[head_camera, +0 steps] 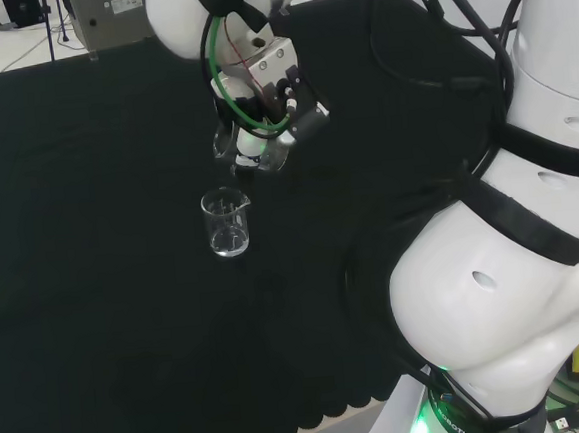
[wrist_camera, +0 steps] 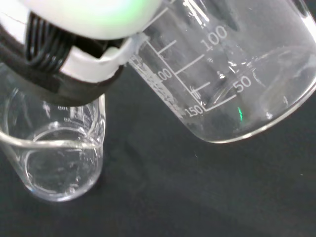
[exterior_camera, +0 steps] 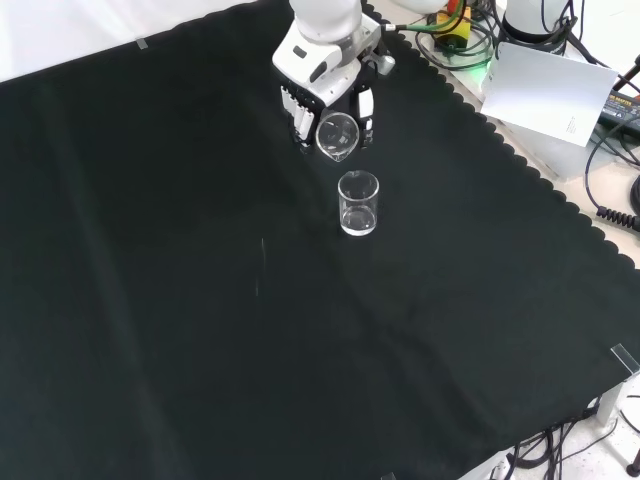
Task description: Place the beaker back on the table.
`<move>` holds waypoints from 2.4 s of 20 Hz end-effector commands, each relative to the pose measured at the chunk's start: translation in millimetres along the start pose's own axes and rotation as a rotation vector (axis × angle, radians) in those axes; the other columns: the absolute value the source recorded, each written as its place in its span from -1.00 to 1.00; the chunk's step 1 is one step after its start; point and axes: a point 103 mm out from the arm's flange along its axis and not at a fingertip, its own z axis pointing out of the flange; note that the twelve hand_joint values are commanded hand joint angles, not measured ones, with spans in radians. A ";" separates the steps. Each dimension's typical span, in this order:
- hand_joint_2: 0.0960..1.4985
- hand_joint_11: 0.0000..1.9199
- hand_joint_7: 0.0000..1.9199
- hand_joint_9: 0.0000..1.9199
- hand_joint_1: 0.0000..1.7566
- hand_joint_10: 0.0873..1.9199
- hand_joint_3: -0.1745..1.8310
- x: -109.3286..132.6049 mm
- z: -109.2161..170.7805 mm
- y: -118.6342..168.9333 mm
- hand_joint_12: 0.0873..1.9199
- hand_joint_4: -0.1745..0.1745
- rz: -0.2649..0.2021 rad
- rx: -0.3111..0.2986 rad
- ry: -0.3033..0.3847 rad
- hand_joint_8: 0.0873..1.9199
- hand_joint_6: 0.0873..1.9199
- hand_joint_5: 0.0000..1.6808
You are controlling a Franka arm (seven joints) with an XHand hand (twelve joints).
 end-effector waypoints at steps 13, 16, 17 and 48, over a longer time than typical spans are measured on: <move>-0.19 0.41 0.23 0.57 0.47 -0.47 -0.08 -66.9 64.8 63.4 -0.38 -1.00 -0.070 -0.206 0.403 -0.09 -0.08 0.35; -0.18 0.41 0.23 0.56 0.47 -0.48 -0.09 -71.6 72.9 75.4 -0.38 -1.00 -0.079 -0.213 0.447 -0.09 -0.08 0.34; -0.18 0.41 0.23 0.56 0.47 -0.48 -0.10 -72.6 76.0 79.2 -0.38 -1.00 -0.082 -0.215 0.459 -0.09 -0.08 0.34; -0.14 0.45 0.40 0.56 0.47 -0.81 -0.25 -77.2 130.8 138.3 -0.43 -0.39 -0.106 -0.319 0.717 -0.46 -0.36 0.46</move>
